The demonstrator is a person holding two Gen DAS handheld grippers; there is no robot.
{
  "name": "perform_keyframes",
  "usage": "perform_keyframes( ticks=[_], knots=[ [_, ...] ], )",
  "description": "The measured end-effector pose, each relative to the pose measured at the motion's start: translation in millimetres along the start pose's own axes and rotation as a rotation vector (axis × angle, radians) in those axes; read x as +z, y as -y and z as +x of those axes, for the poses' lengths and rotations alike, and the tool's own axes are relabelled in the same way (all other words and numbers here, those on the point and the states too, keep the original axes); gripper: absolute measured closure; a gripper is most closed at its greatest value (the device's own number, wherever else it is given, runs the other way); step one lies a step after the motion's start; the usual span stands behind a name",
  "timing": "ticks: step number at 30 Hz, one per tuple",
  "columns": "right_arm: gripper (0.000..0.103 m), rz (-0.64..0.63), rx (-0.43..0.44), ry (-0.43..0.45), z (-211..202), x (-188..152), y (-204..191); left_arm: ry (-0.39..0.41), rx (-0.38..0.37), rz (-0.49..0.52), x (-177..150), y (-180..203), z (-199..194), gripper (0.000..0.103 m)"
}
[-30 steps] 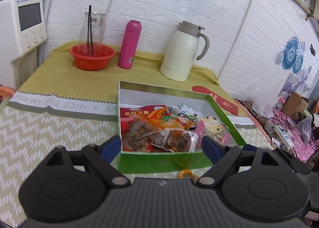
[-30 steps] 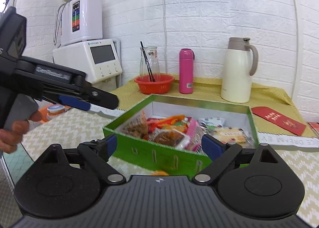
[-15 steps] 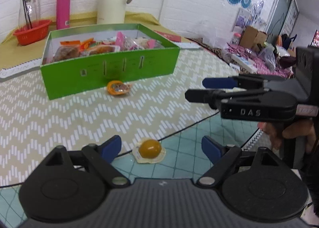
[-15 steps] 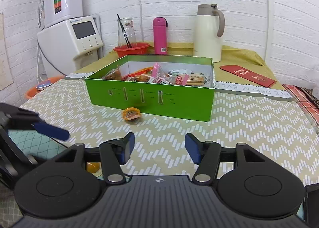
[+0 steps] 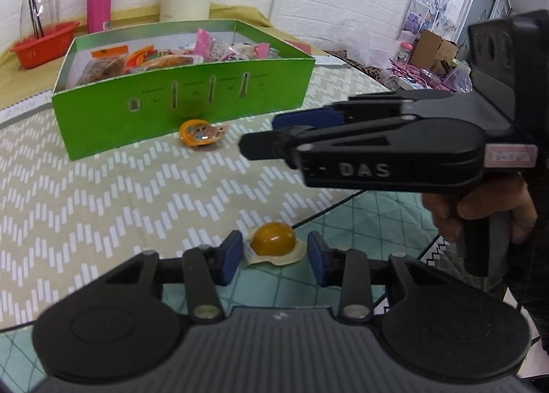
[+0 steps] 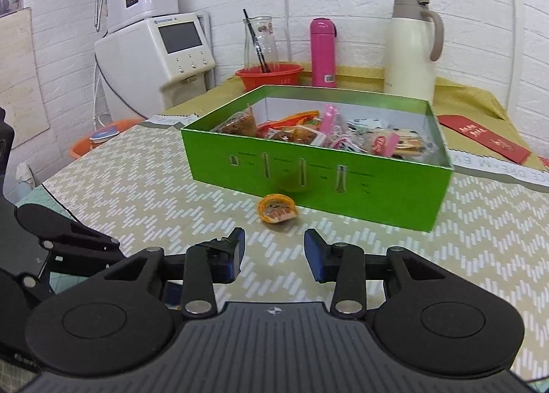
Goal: Organize snacks
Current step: 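Grasp the yellow round snack with the left gripper while the right gripper grasps the orange cup snack, then lower both snacks into the green box and open both grippers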
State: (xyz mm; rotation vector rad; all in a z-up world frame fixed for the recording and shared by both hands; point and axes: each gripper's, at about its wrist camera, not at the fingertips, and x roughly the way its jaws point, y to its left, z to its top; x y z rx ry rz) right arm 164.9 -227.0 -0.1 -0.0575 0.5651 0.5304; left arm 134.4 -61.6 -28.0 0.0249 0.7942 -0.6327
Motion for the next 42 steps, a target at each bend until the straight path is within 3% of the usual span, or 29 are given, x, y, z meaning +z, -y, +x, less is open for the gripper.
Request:
perform_keyframes(
  ticks=[8,10,15,33,35,42],
  knots=[
    [0.036,0.029,-0.013,-0.06,59.7,18.8,-0.2,0.005,0.002,-0.013,-1.0,-0.1,-0.6,0.066],
    [0.049,0.006,-0.03,-0.085,63.0,16.7,-1.9,0.004,0.0,-0.018,-0.9,-1.0,-0.7,0.066],
    [0.056,-0.021,-0.052,-0.078,46.9,6.4,-1.9,0.002,0.007,-0.022,-0.1,0.1,-0.3,0.066],
    [0.061,0.12,-0.118,-0.068,-15.6,-29.7,19.4,0.012,0.074,-0.008,-0.6,7.1,1.1,0.065],
    [0.073,0.118,-0.117,-0.06,-20.2,-30.8,18.1,0.019,0.091,0.006,-2.4,9.5,0.1,0.065],
    [0.095,0.075,-0.107,-0.032,-33.6,-25.6,10.7,0.059,0.092,0.016,1.2,10.0,-12.4,0.066]
  ],
)
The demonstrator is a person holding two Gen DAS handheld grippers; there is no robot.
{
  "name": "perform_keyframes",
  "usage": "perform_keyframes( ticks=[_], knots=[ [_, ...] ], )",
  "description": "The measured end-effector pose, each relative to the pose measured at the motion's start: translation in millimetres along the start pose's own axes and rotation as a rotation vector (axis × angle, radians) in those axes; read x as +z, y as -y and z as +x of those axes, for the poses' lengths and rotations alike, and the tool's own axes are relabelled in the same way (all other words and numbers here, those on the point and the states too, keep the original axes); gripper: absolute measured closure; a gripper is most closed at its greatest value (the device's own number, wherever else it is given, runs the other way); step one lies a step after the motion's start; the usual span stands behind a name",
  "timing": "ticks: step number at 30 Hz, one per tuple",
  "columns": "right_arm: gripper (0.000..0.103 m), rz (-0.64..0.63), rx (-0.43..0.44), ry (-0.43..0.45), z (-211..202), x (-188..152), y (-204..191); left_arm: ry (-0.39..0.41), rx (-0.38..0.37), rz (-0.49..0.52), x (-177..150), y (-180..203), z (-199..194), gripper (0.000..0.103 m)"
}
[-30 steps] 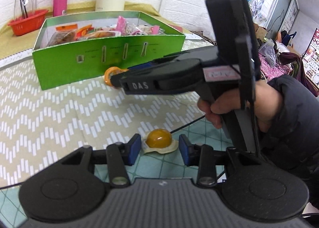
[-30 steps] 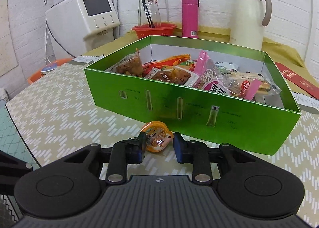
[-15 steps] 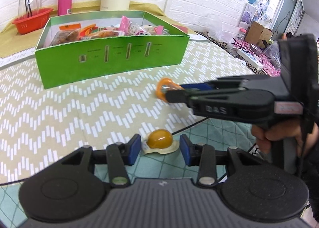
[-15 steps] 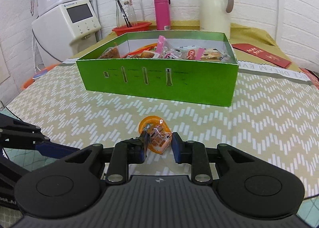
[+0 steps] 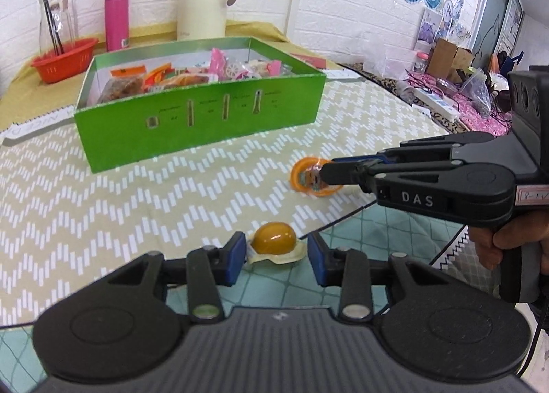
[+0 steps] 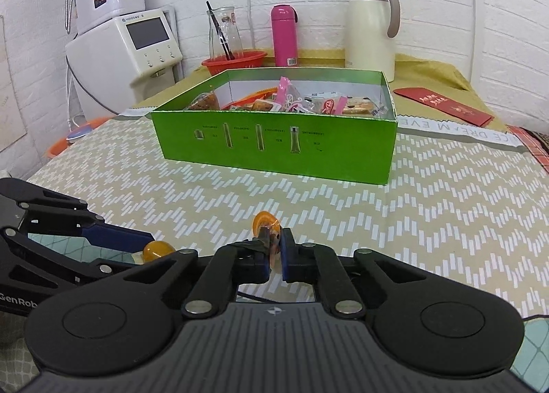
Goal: Organize snacks
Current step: 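Lower both snacks into the green box and open both grippers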
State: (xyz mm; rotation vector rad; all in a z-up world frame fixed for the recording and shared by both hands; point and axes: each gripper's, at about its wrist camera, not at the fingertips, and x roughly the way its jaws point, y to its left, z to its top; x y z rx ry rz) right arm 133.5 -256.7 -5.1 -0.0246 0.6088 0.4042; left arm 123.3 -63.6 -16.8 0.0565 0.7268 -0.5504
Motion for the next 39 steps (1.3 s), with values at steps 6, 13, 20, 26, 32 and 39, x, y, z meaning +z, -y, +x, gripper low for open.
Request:
perform_keyframes(
  ticks=[6,13,20,26,32,39],
  knots=[
    [0.098,-0.016,0.0,0.043,-5.5,9.9,-0.8,0.053,-0.017,-0.054,18.4,-14.8,-13.4,0.066],
    [0.098,-0.014,-0.014,0.156,-17.1,42.1,2.8,0.173,0.022,-0.097,64.9,-37.2,-28.3,0.066],
    [0.098,0.062,-0.072,0.254,0.7,78.6,26.4,0.21,0.066,-0.194,110.5,-69.9,-5.4,0.066],
    [0.098,0.169,-0.11,0.245,38.3,91.1,55.5,0.186,0.095,-0.236,131.2,-88.6,26.5,0.065],
    [0.003,0.161,-0.095,0.234,59.1,81.4,63.4,0.222,0.116,-0.301,128.6,-98.9,40.5,0.027],
    [0.0,0.116,-0.118,0.244,51.0,65.5,59.7,0.227,0.257,-0.284,123.0,-89.6,39.1,0.018]
  ],
)
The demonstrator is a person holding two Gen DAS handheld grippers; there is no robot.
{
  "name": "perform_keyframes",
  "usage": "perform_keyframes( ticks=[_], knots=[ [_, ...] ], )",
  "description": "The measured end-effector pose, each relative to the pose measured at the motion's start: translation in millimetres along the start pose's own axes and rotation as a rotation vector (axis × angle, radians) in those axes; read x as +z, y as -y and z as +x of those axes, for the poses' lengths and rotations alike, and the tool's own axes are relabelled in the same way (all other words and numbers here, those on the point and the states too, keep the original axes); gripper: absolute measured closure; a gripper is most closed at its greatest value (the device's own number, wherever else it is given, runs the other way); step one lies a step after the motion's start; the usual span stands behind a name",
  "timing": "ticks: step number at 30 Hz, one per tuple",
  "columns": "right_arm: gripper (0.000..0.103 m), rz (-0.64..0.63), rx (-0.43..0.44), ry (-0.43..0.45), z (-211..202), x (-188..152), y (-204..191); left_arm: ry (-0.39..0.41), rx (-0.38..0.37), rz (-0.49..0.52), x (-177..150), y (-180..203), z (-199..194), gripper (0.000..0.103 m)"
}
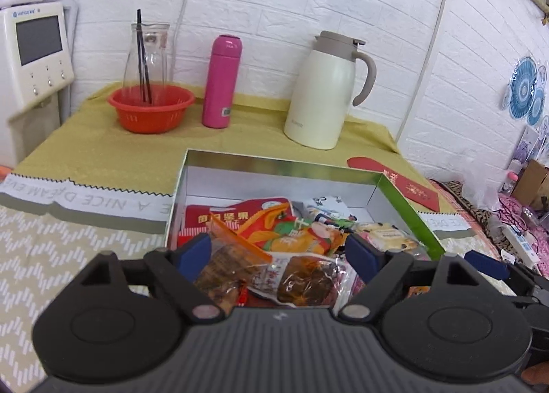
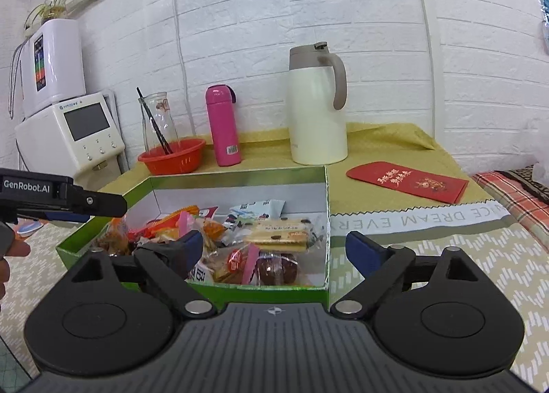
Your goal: Organize snacks
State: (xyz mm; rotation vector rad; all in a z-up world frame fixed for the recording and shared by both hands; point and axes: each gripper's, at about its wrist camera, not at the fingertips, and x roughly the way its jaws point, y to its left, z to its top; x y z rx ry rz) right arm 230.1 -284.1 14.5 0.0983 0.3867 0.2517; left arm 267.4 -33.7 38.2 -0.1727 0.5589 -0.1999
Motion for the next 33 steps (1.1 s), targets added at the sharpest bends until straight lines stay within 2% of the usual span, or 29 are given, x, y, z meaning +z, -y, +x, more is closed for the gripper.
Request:
perform_keyframes(
  ticks=[2,6,13,17,20,28,33],
  knots=[
    [0.0,-0.003,-0.011,-0.027,-2.7,-1.6,-1.0,0.006,0.012,0.009,-1.4,2.7,-4.8,0.018],
    [0.0,0.0,-0.025,-0.022,-19.6,3.2,-3.9,0.021,0.031,0.037,-4.5,10.2,-22.9,0.018],
    [0.0,0.022,-0.079,-0.023,-72.3,20.8,-13.8,0.06,0.062,0.043,-12.9,21.9,-82.7,0.018],
    [0.0,-0.009,-0.071,-0.07,-102.9,18.1,-23.8,0.085,0.113,0.072,-30.6,29.8,-117.6,0.018],
    [0.0,-0.022,-0.079,-0.111,-119.1,9.5,-32.1,0.075,0.144,0.075,-47.0,30.6,-134.3,0.018],
    [0.0,-0.063,-0.119,-0.165,-134.3,-23.1,-52.6,0.001,0.168,0.08,-92.7,31.2,-143.5,0.018],
    [0.0,-0.094,-0.139,-0.193,-132.7,-36.2,-61.4,-0.025,0.182,0.078,-104.2,28.5,-141.6,0.018]
  ],
)
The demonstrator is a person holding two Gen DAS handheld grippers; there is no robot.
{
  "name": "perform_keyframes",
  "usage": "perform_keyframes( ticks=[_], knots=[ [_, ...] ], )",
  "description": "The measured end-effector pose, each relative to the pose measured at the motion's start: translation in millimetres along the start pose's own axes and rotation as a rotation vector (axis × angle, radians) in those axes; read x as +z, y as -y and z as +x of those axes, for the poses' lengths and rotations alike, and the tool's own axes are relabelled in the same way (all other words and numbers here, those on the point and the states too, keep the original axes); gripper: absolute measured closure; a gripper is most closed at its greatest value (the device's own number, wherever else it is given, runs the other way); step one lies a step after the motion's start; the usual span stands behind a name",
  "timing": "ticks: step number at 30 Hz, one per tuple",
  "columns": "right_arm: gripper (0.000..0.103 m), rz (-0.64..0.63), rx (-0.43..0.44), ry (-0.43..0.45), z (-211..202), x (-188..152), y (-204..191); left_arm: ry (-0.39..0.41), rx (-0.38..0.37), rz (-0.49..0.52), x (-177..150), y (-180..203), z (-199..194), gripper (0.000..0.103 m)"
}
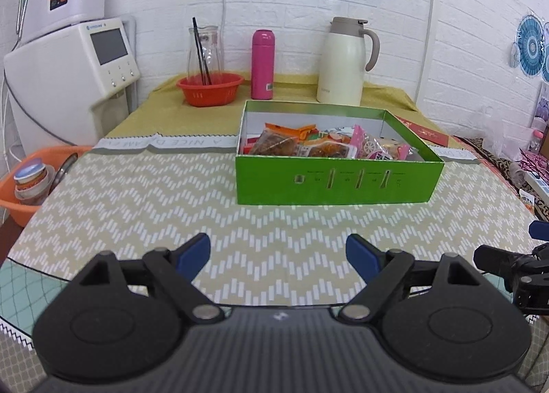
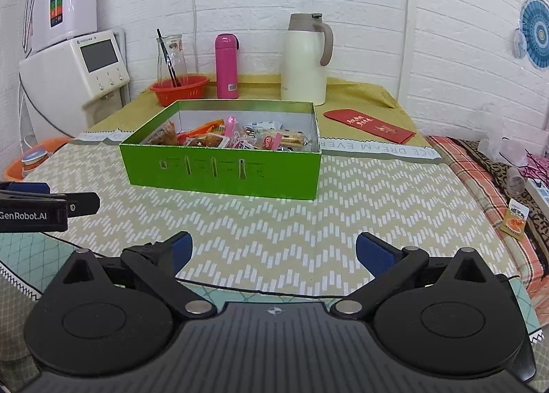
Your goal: Organize snacks
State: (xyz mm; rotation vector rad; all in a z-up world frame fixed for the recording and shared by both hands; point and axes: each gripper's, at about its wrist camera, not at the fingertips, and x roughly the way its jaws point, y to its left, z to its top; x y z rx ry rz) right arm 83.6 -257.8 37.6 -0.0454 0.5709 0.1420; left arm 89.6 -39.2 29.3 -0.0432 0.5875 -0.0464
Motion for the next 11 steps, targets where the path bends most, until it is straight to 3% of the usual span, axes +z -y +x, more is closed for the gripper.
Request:
perform_keyframes(
  ticks=[11],
  knots=[
    [0.0,0.023,0.01,-0.014,2.6,-6.2,-2.7,0.004,-0.006,0.007,-3.8,1.7,-3.5,0.018]
  ],
)
